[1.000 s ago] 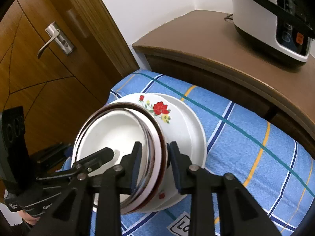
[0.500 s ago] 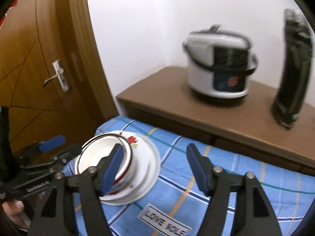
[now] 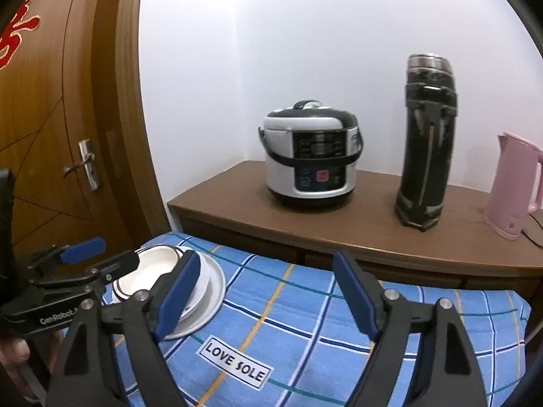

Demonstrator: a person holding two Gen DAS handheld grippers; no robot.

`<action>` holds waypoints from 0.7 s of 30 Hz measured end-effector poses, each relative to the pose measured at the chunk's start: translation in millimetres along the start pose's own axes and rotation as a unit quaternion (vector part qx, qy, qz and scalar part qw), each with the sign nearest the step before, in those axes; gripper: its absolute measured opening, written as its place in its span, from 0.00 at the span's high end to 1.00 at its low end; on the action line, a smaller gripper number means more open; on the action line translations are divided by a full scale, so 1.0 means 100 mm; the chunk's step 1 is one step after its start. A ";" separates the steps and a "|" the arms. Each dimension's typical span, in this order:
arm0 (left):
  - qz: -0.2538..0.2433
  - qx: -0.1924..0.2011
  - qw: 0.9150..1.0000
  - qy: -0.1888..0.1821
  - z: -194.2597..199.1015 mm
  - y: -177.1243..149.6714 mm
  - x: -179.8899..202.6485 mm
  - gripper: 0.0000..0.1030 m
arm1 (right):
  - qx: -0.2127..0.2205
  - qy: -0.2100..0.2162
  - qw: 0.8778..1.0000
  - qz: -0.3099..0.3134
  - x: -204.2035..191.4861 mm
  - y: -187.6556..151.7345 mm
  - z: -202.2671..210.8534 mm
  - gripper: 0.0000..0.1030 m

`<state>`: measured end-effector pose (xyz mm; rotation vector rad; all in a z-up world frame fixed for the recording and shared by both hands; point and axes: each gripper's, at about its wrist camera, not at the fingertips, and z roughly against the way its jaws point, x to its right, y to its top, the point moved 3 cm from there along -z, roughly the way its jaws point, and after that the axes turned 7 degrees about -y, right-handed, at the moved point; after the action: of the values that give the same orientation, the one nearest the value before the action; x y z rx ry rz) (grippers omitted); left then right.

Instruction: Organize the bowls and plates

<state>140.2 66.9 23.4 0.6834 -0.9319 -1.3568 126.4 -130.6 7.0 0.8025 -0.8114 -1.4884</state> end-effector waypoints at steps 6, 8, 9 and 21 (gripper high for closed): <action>-0.012 -0.003 1.000 -0.012 0.01 -0.01 0.20 0.29 | 0.014 -0.019 1.000 -0.007 0.17 0.02 0.21 0.18; -0.017 -0.003 1.000 -0.016 0.02 -0.01 0.25 0.29 | 0.022 -0.024 0.999 -0.008 0.21 0.04 0.28 0.18; -0.020 -0.002 1.000 -0.018 0.02 0.00 0.29 0.29 | 0.024 -0.024 0.999 -0.008 0.22 0.05 0.31 0.17; -0.031 -0.007 0.999 -0.028 0.05 0.00 0.48 0.29 | 0.039 -0.023 0.999 -0.010 0.29 0.06 0.47 0.14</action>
<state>134.6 19.8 33.1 0.6708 -0.9508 -1.4430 87.5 -157.7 36.1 0.8387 -0.9017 -1.5054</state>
